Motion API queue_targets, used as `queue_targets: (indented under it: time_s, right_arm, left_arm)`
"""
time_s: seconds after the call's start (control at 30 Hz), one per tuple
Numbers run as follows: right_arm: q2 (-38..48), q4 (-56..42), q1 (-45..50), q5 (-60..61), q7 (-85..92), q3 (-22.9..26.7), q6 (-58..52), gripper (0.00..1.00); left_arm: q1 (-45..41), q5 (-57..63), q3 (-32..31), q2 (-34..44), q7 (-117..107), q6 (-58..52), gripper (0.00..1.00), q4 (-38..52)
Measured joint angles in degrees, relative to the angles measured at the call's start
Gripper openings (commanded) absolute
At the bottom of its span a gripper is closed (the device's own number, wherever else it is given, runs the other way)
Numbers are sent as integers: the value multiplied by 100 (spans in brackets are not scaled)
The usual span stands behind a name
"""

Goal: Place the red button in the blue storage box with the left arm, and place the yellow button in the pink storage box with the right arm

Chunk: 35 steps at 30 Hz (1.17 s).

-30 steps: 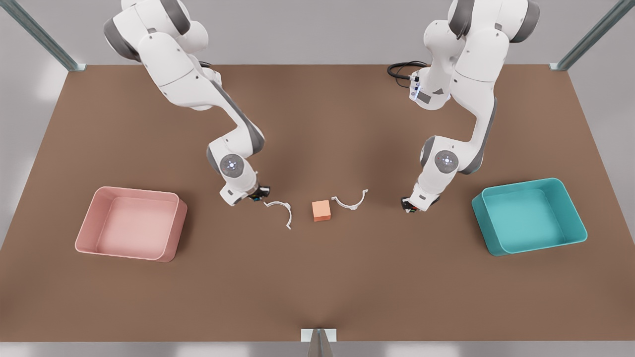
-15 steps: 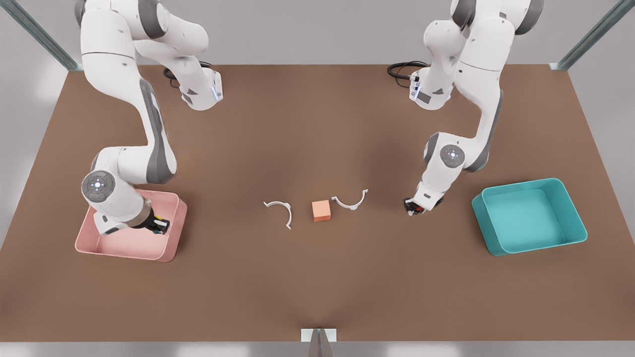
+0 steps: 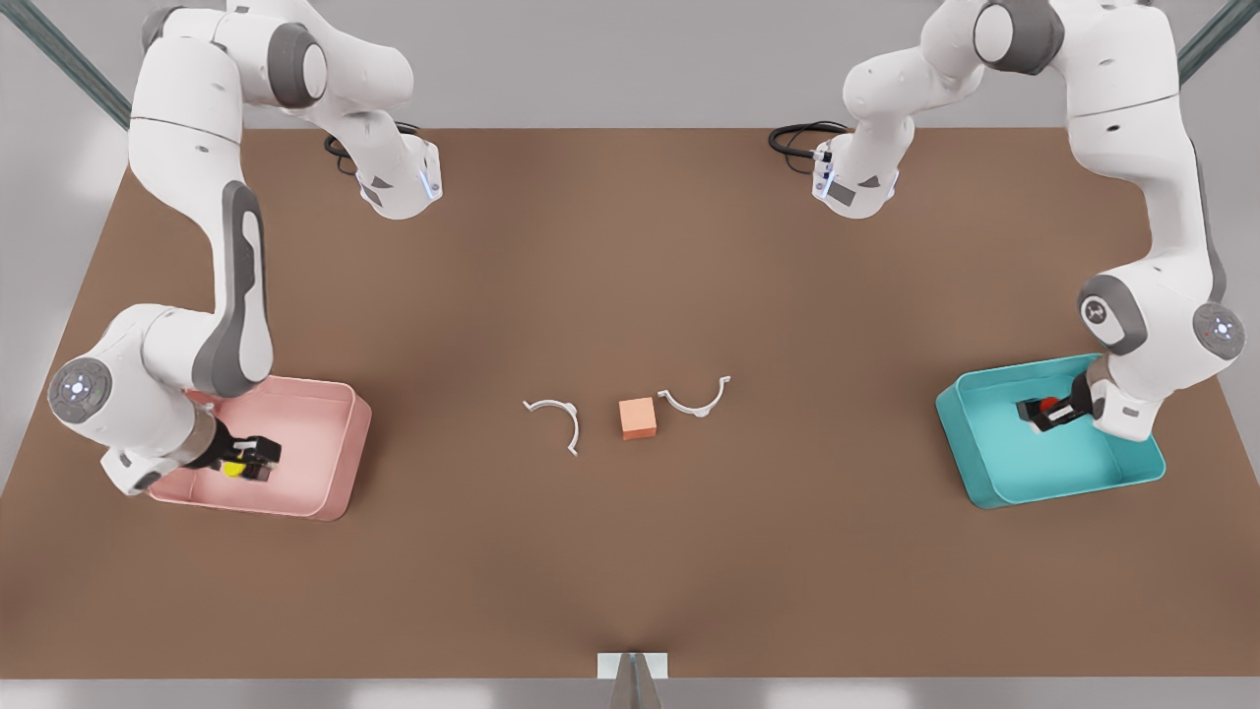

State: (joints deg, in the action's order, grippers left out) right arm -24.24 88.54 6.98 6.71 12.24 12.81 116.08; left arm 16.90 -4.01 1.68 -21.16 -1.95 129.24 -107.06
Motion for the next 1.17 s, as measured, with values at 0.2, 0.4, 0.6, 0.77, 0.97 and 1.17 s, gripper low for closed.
queue_targets:
  time_s: [0.2, 0.4, 0.6, 0.77, 0.97, 1.17]
  right_arm:
    - [775, -1251, -196, -657, -183, -1185, -1158, 100]
    - [933, -1090, -870, -1035, -567, -1972, -1781, 100]
    - [949, -1193, -811, -1047, -843, -2047, -2136, 100]
    - [949, -1196, -818, -1046, -1015, -2060, -2258, 100]
    - [958, -1196, -827, -1040, -1163, -2072, -2336, 100]
    - [950, -1187, -864, -1036, -1261, -2062, -2376, 100]
  left_arm:
    - [170, -59, 7, -1157, 1114, -243, 51, 455]
    - [152, -145, 2, -1121, 1983, -393, 100, 462]
    - [-120, 10, -6, -248, 2383, -1712, 100, 2335]
    - [-929, 102, -6, 74, 1947, -3256, 100, 3343]
    - [-964, 296, -605, 1089, 1287, -3993, 100, 2669]
    - [-1057, 528, -952, 1241, 624, -4248, 100, 2447]
